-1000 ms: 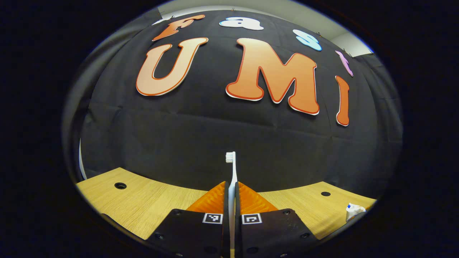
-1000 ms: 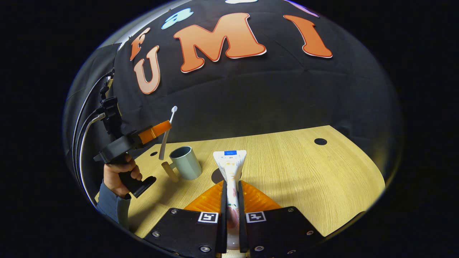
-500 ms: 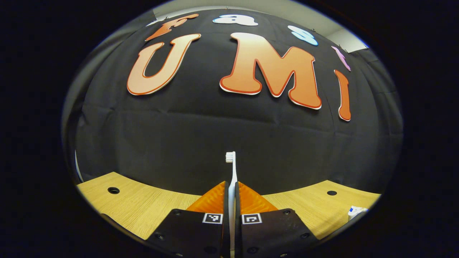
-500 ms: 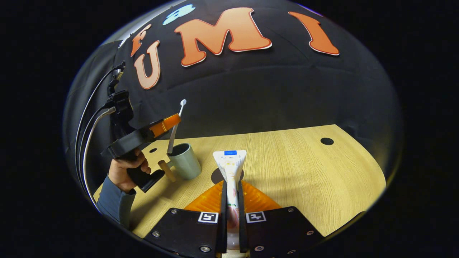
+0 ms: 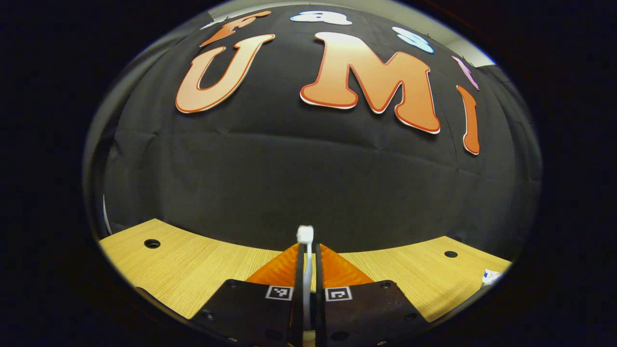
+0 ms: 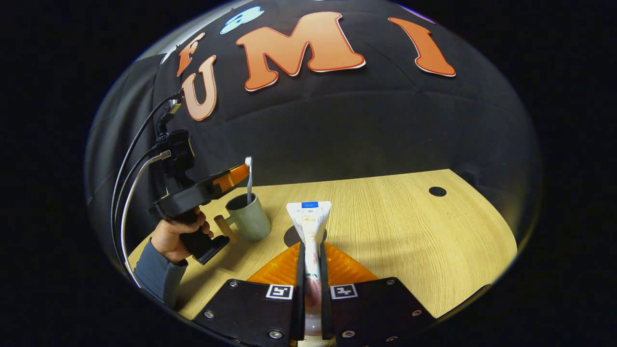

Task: Put the toothbrush and toothpaste on the desktop into the cup, then pick up the cup and place it on the coaster on the desktop.

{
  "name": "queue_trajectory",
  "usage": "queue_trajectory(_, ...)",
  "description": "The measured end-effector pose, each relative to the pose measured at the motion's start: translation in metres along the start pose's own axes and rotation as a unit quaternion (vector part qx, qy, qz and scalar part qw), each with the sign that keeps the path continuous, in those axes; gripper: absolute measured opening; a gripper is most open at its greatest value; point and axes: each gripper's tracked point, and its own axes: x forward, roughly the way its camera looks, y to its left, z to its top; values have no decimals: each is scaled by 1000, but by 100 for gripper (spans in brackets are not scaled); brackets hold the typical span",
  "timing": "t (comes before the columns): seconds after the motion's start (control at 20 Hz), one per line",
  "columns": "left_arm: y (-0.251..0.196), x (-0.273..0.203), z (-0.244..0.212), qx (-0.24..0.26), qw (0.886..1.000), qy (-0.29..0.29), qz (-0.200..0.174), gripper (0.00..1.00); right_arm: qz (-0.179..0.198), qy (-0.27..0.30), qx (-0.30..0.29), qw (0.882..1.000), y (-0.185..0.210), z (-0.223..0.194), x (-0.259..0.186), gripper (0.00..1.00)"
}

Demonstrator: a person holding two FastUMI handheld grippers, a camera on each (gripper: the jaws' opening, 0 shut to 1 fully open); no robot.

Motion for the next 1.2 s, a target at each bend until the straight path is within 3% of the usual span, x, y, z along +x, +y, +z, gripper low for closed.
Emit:
queue_trajectory(0.1, -6, -9, -13, -9, 999, 32, -18, 18, 3, -7, 3, 1000, 4, 5, 1, 14)
queue_trajectory(0.2, -2, -21, -25, 2, 998, 59, -17, 35, 9, -18, 8, 1000, 10, 11, 3, 14)
queue_trajectory(0.25, 2, -26, -28, 13, 997, 71, -15, 48, 13, -22, 9, 1000, 14, 16, 3, 14)
queue_trajectory(0.3, 7, -33, -29, 19, 997, 75, -13, 51, 16, -30, 9, 999, 18, 21, 4, 14)
queue_trajectory(0.35, 9, -40, -26, 20, 997, 77, -15, 66, 20, -37, 6, 999, 23, 27, 4, 13)
queue_trajectory(0.4, 13, -49, -23, 17, 997, 73, -15, 70, 25, -45, 5, 999, 28, 33, 5, 14)
queue_trajectory(0.45, 16, -57, -19, 16, 997, 69, -17, 82, 31, -52, 6, 998, 34, 41, 7, 13)
queue_trajectory(0.55, 24, -78, -14, 18, 997, 67, -17, 94, 46, -68, 4, 997, 50, 57, 10, 14)
queue_trajectory(0.75, 45, -121, -10, 28, 997, 69, -16, 98, 72, -105, -28, 991, 81, 83, 27, 13)
queue_trajectory(1.2, 117, -188, -36, 56, 994, 86, 46, 98, 138, -158, -23, 977, 152, 123, 77, 13)
